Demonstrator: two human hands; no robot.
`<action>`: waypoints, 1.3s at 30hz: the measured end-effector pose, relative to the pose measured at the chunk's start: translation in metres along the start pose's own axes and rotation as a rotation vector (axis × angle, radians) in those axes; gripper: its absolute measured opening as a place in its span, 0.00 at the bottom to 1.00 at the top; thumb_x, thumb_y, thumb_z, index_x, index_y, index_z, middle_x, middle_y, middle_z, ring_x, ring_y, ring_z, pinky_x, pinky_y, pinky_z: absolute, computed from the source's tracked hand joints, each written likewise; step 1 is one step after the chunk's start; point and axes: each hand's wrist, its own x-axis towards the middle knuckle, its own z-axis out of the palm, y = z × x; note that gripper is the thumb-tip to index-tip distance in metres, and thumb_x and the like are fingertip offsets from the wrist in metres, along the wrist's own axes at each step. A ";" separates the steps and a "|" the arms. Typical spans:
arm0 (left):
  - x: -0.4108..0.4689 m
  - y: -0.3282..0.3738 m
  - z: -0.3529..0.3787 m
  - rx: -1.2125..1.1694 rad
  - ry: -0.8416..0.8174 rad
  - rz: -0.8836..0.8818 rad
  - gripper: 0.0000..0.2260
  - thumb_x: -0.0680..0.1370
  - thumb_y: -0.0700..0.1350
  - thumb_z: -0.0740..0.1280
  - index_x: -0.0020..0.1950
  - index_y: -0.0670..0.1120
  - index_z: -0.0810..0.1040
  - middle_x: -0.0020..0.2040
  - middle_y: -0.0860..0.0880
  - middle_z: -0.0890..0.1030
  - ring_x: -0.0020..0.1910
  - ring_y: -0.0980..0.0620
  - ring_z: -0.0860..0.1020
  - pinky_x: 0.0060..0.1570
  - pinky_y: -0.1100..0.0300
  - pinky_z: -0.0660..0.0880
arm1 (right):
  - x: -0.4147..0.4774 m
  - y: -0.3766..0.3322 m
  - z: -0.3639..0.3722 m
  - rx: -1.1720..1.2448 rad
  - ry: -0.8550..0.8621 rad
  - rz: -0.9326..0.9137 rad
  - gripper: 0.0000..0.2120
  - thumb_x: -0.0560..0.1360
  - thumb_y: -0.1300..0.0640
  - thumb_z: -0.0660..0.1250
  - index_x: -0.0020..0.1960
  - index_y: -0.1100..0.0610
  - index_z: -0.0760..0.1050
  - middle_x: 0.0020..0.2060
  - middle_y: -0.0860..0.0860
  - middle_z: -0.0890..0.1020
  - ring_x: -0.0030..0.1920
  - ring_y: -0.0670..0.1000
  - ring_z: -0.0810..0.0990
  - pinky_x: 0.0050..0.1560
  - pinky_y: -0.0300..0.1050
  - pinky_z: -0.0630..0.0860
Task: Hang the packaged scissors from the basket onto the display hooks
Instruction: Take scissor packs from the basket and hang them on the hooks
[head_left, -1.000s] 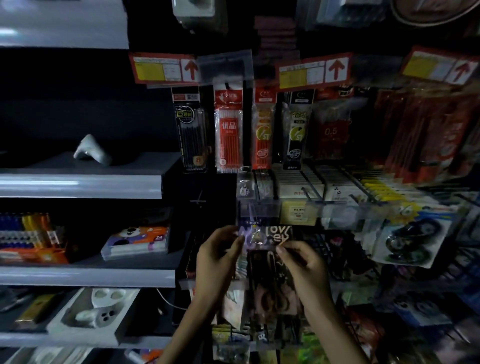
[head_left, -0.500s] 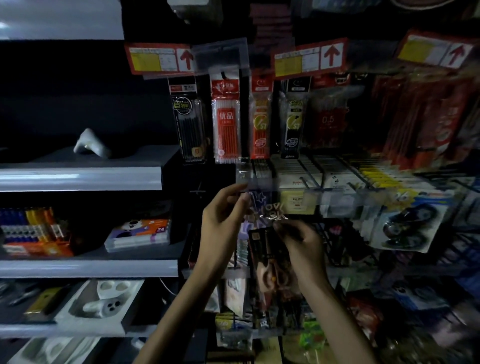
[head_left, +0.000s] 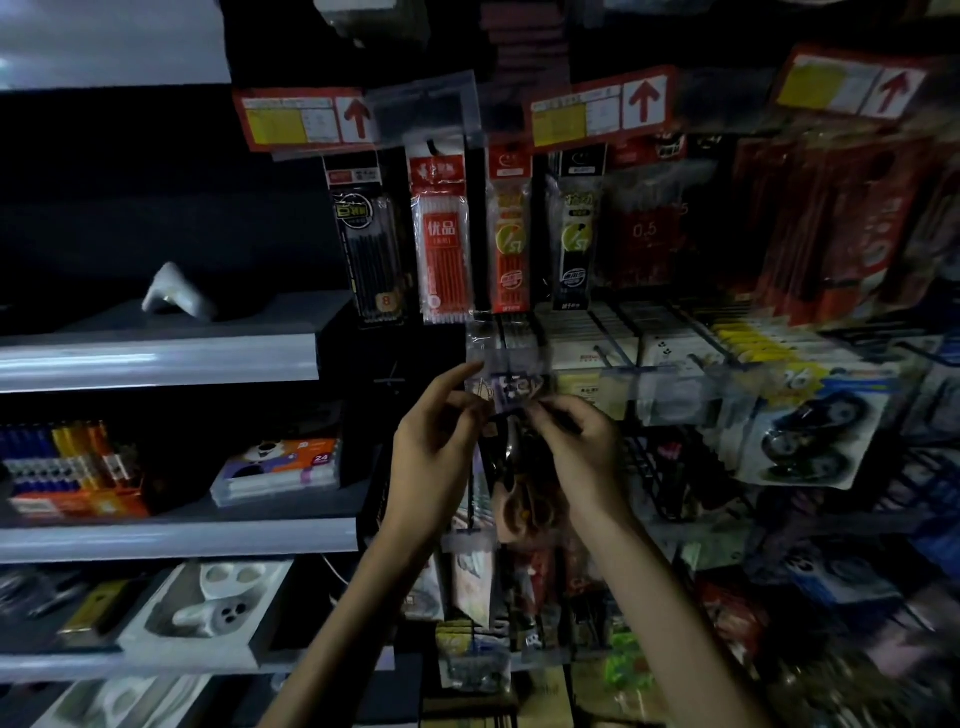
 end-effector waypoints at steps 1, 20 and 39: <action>0.000 -0.001 0.000 0.006 -0.005 0.000 0.18 0.84 0.37 0.64 0.72 0.52 0.78 0.42 0.48 0.82 0.43 0.50 0.81 0.47 0.63 0.76 | 0.003 -0.002 0.002 -0.001 -0.004 -0.005 0.05 0.77 0.51 0.74 0.47 0.51 0.84 0.43 0.47 0.87 0.46 0.46 0.85 0.50 0.45 0.80; -0.003 -0.007 -0.004 -0.016 -0.021 -0.016 0.23 0.83 0.34 0.65 0.73 0.55 0.76 0.46 0.50 0.83 0.48 0.50 0.84 0.49 0.60 0.79 | 0.012 -0.001 0.015 -0.028 0.041 0.022 0.07 0.76 0.50 0.74 0.44 0.53 0.83 0.39 0.48 0.86 0.42 0.46 0.84 0.44 0.43 0.78; -0.004 -0.011 -0.003 -0.024 -0.038 -0.024 0.24 0.83 0.34 0.65 0.74 0.56 0.76 0.46 0.48 0.83 0.49 0.49 0.84 0.51 0.63 0.79 | 0.010 -0.005 0.016 -0.020 0.063 0.022 0.08 0.77 0.50 0.74 0.43 0.54 0.83 0.39 0.49 0.86 0.42 0.49 0.84 0.42 0.43 0.78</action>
